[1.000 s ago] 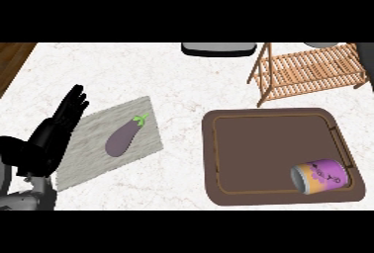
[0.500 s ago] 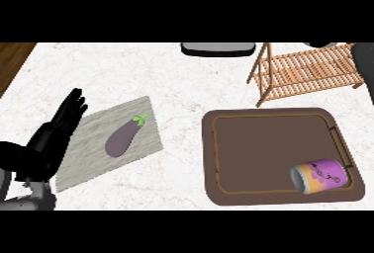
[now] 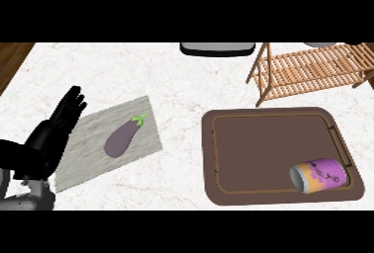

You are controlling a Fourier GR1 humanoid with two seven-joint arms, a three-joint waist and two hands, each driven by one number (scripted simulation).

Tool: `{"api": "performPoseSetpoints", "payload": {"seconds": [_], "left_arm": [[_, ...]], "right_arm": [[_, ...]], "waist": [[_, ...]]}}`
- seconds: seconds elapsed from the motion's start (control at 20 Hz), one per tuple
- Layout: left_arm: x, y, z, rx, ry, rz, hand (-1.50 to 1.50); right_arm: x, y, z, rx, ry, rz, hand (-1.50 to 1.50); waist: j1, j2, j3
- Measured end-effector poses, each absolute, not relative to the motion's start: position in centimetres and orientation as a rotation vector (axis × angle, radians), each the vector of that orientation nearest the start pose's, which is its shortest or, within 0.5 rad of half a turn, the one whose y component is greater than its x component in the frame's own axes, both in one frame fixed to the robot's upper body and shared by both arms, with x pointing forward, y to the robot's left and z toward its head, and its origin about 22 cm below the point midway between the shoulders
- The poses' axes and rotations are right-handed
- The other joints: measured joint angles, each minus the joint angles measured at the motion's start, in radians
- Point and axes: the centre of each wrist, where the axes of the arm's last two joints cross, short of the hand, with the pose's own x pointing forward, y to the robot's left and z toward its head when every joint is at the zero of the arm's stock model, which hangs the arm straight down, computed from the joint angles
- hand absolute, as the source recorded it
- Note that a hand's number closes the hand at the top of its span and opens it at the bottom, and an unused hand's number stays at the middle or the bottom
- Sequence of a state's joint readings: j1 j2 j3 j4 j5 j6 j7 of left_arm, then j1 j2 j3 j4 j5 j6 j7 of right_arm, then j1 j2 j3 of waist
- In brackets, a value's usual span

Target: Pick the tomato from the tray and place it in the tiered shelf

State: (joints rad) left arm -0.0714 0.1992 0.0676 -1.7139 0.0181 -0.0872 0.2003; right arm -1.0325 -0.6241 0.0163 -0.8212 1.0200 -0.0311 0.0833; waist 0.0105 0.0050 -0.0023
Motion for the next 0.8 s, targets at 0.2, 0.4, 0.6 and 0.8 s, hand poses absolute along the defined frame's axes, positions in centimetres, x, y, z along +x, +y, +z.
{"api": "performPoseSetpoints", "payload": {"seconds": [0.2,0.4,0.6,0.8], "left_arm": [[25.6,27.7,6.7,0.118,-1.572,-0.182,0.00],[25.7,27.5,6.5,0.116,-1.568,-0.187,0.00],[25.4,28.2,6.2,0.119,-1.567,-0.178,0.00],[25.5,28.2,5.8,0.125,-1.565,-0.173,0.00]], "right_arm": [[42.9,-32.8,24.9,-1.611,-1.152,1.227,-1.50],[43.1,-33.0,26.3,-1.646,-1.109,1.094,-1.50],[43.2,-32.0,28.2,-1.626,-1.226,0.947,-1.50],[42.8,-31.5,31.7,-1.532,-1.387,0.762,-1.50]], "waist": [[0.001,-0.001,0.000],[0.001,-0.002,0.002],[0.002,-0.004,0.002],[-0.005,-0.006,0.002]]}}
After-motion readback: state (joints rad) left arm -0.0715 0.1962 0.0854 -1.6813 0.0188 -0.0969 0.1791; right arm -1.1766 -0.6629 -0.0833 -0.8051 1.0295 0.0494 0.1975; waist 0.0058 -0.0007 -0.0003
